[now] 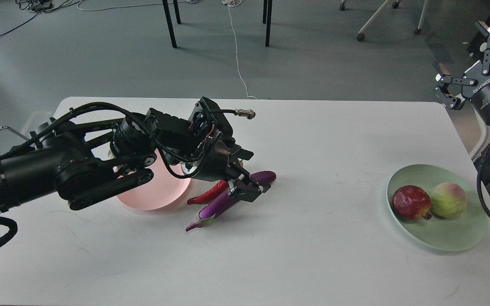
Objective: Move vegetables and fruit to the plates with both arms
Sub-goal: 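Reach the left gripper down and grasp the purple eggplant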
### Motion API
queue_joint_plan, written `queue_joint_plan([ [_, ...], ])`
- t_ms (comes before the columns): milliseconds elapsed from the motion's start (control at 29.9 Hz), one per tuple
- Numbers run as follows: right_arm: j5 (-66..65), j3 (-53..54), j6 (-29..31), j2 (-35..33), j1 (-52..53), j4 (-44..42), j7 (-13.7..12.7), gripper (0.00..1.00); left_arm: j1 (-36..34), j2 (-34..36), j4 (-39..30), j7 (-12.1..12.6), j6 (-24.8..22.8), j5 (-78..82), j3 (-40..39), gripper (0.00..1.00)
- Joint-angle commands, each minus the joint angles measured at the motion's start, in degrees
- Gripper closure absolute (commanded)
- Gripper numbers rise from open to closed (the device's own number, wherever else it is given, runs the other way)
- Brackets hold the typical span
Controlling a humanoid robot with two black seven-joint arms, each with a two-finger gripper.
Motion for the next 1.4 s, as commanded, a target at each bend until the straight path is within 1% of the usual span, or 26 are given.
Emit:
queue_joint_plan([
  [0, 0.50, 4.29, 2.90, 0.76, -4.73, -0.96, 0.15, 0.02, 0.51, -1.83, 1.02, 0.25, 0.00, 2.87, 1.64, 0.17],
  [33, 0.50, 5.17, 2.90, 0.76, -5.78, -0.87, 0.41, 0.02, 0.60, -2.70, 1.63, 0.60, 0.00, 2.88, 2.34, 0.17],
  [100, 0.50, 6.84, 2.90, 0.76, -7.72, -0.87, 0.85, 0.02, 0.68, -4.03, 4.26, 2.44, 0.00, 2.88, 3.23, 0.17],
  [167, 0.50, 7.99, 2.90, 0.76, -9.65, -1.04, 1.12, 0.02, 0.69, -4.64, 6.02, 3.50, 0.00, 2.88, 3.23, 0.17],
  [234, 0.50, 8.69, 2.90, 0.76, -11.32, -1.22, 1.12, 0.02, 0.77, -4.73, 6.38, 3.59, 0.00, 2.79, 3.32, 0.18],
  [301, 0.50, 8.87, 2.90, 0.67, -11.86, -1.40, 1.12, 0.02, 1.56, -4.73, 6.73, 3.77, 0.00, 2.79, 3.32, 0.23],
  [334, 0.50, 8.87, 2.90, 0.67, -11.94, -1.40, 1.21, 0.02, 2.09, -4.82, 7.17, 3.77, 0.00, 2.79, 3.32, 0.23],
  [768, 0.50, 9.13, 2.90, 0.59, -11.86, -1.49, 1.12, 0.02, 6.22, -6.14, 11.65, 4.21, 0.00, 2.79, 3.32, 0.24],
  [868, 0.50, 9.13, 2.90, 0.41, -11.95, -1.40, 1.12, 0.02, 6.22, -6.75, 13.50, 4.30, 0.00, 2.87, 3.32, 0.24],
  [969, 0.50, 9.22, 2.90, 0.41, -11.95, -1.40, 1.12, 0.02, 6.22, -6.84, 13.76, 4.21, 0.00, 2.88, 3.32, 0.24],
  [1002, 0.50, 9.22, 2.90, 0.32, -11.95, -1.40, 1.21, 0.02, 6.22, -6.84, 13.76, 4.21, 0.00, 2.88, 3.32, 0.28],
  [1102, 0.50, 9.57, 2.90, 0.32, -11.95, -1.40, 1.21, 0.02, 6.31, -6.76, 13.76, 4.12, 0.00, 2.88, 3.32, 0.43],
  [1136, 0.50, 9.57, 2.90, 0.32, -11.95, -1.40, 1.21, 0.02, 6.31, -6.84, 13.76, 4.12, 0.00, 2.88, 3.32, 0.51],
  [1236, 0.50, 9.84, 2.90, 0.32, -11.86, -1.49, 1.12, 0.02, 6.22, -6.84, 13.76, 4.30, 0.00, 2.52, 3.32, 0.71],
  [1303, 0.50, 9.92, 2.90, 0.24, -11.94, -1.49, 1.21, 0.02, 6.05, -6.84, 13.76, 4.30, 0.00, 2.44, 3.23, 0.80],
  [1369, 0.50, 9.84, 2.90, 0.15, -11.86, -1.49, 1.21, 0.02, 5.78, -6.84, 13.33, 4.12, 0.00, 2.17, 3.14, 0.85],
])
